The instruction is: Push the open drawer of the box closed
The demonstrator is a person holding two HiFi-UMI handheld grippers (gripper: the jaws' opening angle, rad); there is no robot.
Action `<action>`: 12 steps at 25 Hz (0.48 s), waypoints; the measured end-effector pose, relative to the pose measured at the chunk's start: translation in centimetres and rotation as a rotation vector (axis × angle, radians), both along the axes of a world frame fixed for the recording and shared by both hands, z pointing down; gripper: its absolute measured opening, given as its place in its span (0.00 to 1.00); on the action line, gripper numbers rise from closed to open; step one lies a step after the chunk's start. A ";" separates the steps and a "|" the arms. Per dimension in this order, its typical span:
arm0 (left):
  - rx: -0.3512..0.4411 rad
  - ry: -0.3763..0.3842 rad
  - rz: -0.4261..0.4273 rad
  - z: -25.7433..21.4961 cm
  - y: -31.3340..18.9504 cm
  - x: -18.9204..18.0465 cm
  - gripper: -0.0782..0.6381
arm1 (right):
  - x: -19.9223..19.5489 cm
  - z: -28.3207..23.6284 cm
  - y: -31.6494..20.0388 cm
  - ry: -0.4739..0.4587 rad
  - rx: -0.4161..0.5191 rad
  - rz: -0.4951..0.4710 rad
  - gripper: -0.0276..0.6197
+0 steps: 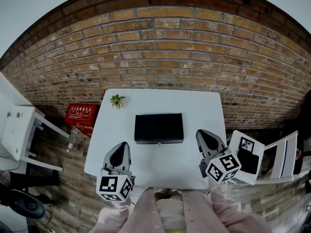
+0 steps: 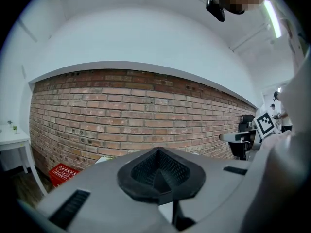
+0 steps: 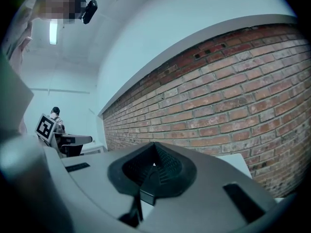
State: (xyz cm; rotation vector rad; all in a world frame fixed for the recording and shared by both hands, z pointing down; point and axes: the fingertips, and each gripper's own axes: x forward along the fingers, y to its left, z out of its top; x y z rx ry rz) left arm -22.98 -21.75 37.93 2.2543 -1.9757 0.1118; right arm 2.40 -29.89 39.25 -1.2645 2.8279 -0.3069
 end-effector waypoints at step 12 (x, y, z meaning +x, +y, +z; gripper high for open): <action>-0.018 0.003 -0.007 0.8 -0.1 -0.2 0.10 | 0.3 -0.3 -0.1 0.008 0.018 -0.001 0.05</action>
